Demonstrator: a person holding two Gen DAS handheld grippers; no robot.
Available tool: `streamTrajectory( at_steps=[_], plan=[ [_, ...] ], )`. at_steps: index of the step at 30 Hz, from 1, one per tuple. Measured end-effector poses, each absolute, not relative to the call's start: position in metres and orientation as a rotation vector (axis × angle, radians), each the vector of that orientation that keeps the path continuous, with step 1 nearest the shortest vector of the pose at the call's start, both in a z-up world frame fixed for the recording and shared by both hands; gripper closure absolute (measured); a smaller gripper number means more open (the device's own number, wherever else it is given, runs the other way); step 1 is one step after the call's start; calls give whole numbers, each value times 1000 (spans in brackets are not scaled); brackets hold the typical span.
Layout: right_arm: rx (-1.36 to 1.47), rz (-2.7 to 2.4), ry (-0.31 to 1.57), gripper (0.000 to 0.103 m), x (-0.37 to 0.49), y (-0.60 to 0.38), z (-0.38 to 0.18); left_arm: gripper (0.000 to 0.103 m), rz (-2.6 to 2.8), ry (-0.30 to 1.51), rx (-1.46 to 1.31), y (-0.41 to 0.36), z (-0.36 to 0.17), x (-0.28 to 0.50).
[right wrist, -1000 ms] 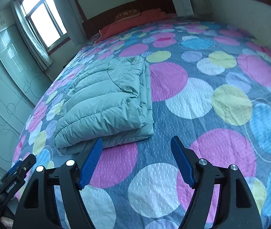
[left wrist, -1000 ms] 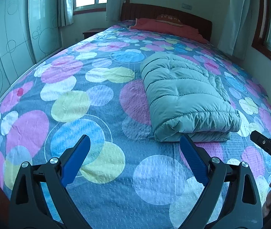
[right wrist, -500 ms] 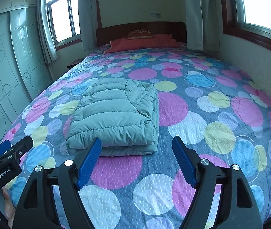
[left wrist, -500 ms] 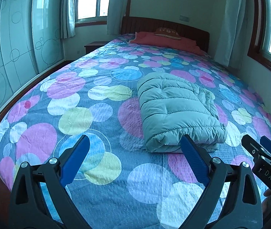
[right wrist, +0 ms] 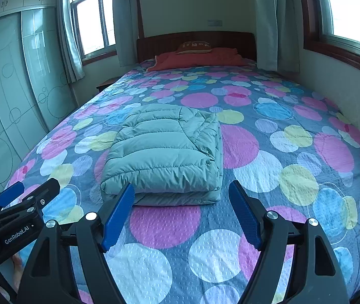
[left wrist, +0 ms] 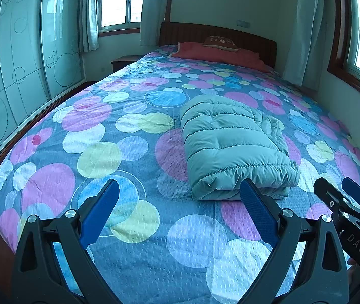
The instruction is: Fold large clothes
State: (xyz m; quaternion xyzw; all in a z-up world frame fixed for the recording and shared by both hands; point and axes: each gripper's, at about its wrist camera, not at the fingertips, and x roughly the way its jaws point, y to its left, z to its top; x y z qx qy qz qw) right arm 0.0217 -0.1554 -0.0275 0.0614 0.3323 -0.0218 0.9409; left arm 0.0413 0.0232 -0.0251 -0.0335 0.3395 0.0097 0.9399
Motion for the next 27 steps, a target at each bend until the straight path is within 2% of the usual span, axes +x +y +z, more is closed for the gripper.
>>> streamTrajectory(
  at_steps=[27],
  plan=[
    [122,-42,677,27,21,-153,-28,7,28,700,-69,24,-26,40]
  ],
)
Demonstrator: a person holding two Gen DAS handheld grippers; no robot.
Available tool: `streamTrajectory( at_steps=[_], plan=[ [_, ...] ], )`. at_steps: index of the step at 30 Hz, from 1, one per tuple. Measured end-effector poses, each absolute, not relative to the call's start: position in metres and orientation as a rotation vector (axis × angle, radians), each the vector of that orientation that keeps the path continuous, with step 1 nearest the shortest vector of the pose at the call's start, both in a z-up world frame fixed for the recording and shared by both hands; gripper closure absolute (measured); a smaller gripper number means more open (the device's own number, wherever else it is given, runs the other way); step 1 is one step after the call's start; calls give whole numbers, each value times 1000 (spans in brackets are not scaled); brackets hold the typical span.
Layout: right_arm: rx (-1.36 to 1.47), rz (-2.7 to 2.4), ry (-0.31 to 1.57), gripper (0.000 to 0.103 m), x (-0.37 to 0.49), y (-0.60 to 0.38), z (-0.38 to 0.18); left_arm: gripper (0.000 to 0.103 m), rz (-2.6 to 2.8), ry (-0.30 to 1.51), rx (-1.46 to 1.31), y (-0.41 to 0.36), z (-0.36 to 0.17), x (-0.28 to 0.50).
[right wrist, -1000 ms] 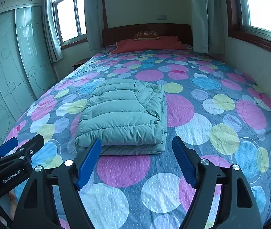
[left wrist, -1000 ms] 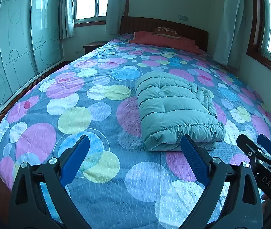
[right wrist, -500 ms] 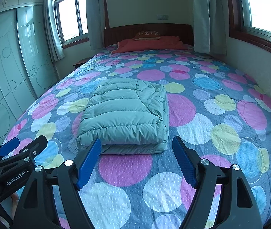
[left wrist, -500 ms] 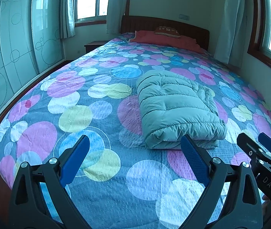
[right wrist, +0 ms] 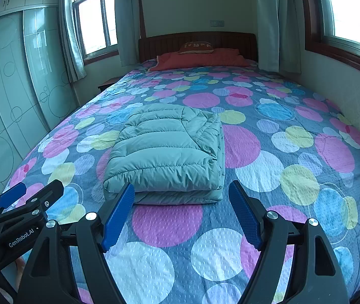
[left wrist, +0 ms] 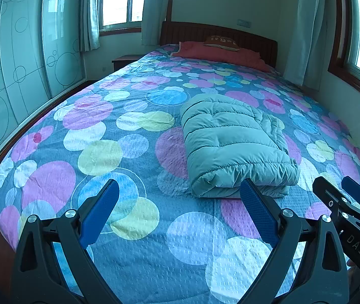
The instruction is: Fold large clothes
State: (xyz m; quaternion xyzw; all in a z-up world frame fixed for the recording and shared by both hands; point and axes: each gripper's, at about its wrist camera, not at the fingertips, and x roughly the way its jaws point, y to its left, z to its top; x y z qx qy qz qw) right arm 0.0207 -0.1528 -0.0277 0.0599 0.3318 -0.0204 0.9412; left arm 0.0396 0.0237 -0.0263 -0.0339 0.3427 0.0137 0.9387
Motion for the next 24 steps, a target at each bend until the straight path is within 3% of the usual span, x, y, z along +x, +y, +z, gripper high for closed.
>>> streamTrajectory(
  at_steps=[24],
  plan=[
    [121,-41,676,27,19,-151,-27,7,29,695,-67,17,-24,35]
  ],
)
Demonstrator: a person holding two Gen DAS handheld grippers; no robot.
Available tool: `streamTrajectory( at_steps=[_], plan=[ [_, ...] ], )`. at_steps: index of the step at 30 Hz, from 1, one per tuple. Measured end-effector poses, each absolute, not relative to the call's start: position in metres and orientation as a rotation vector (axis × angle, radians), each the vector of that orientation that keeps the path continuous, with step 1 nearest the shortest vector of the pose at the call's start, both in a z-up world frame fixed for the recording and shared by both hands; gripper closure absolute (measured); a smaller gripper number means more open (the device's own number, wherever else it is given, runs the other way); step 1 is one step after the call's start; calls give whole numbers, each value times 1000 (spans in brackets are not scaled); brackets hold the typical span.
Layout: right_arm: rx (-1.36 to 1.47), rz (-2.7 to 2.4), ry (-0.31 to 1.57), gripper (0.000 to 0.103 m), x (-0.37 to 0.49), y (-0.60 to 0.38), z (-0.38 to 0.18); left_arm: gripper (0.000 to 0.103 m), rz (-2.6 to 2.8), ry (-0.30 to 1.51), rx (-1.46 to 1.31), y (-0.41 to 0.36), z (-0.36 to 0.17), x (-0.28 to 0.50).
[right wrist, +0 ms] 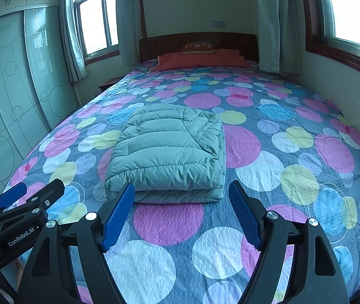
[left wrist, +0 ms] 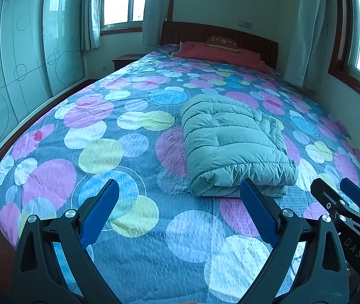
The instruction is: Fold large clothes
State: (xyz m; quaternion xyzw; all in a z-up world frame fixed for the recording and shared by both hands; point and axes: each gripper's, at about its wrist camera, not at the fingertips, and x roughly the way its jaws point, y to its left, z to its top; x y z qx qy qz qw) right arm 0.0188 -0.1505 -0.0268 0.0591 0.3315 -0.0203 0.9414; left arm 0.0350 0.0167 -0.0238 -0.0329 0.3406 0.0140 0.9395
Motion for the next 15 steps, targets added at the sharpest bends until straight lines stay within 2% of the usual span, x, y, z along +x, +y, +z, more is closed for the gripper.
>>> streamTrajectory(
  at_steps=[15],
  plan=[
    [121,-42,678,27,19,-150,-27,7,6,674,-65,12,-20,32]
  ],
)
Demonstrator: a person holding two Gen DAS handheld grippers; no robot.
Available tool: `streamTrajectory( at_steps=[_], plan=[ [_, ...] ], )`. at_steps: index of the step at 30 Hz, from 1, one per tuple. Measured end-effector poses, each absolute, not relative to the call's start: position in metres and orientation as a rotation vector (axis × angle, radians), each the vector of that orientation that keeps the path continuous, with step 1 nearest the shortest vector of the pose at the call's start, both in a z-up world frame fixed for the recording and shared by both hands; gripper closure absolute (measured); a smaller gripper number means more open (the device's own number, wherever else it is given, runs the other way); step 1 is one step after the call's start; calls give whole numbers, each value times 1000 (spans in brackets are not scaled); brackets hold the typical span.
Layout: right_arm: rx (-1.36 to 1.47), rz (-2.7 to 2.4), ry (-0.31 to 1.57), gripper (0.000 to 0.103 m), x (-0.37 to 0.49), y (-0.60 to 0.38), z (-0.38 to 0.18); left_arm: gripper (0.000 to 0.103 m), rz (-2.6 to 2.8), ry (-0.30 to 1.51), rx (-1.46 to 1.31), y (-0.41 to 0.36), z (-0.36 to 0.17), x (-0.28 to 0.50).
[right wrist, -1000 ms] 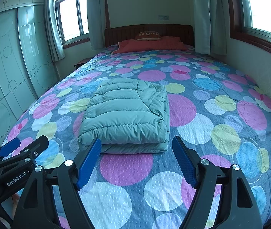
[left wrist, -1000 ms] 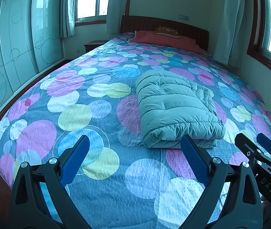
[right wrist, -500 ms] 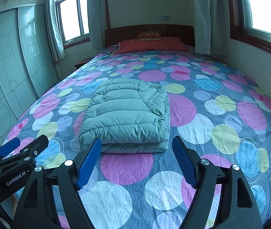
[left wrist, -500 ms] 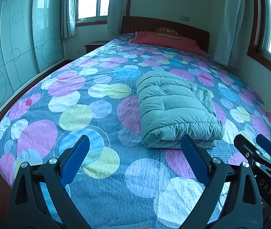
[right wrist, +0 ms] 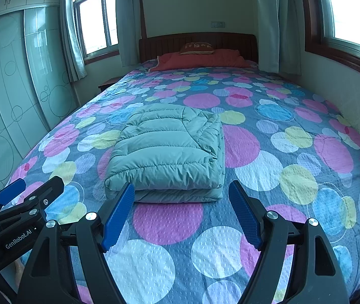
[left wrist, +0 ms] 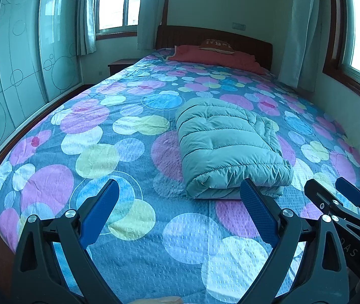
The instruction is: Fold large clothes
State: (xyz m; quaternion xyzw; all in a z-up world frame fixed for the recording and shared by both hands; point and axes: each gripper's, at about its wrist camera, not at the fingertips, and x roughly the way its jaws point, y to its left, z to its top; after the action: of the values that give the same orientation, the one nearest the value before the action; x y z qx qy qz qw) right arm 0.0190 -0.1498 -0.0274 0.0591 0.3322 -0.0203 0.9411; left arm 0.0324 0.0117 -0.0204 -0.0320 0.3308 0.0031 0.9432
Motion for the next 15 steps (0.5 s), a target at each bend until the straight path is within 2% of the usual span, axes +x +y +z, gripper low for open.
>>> streamTrajectory(
  at_steps=[3,15],
  plan=[
    [119,-39,679,27,18,-148,-27,2,1,680,-69,11,-22,33],
    [124,-39,693,27,21,-154,-32,2,50,674,-91,16,-31,37]
  ],
)
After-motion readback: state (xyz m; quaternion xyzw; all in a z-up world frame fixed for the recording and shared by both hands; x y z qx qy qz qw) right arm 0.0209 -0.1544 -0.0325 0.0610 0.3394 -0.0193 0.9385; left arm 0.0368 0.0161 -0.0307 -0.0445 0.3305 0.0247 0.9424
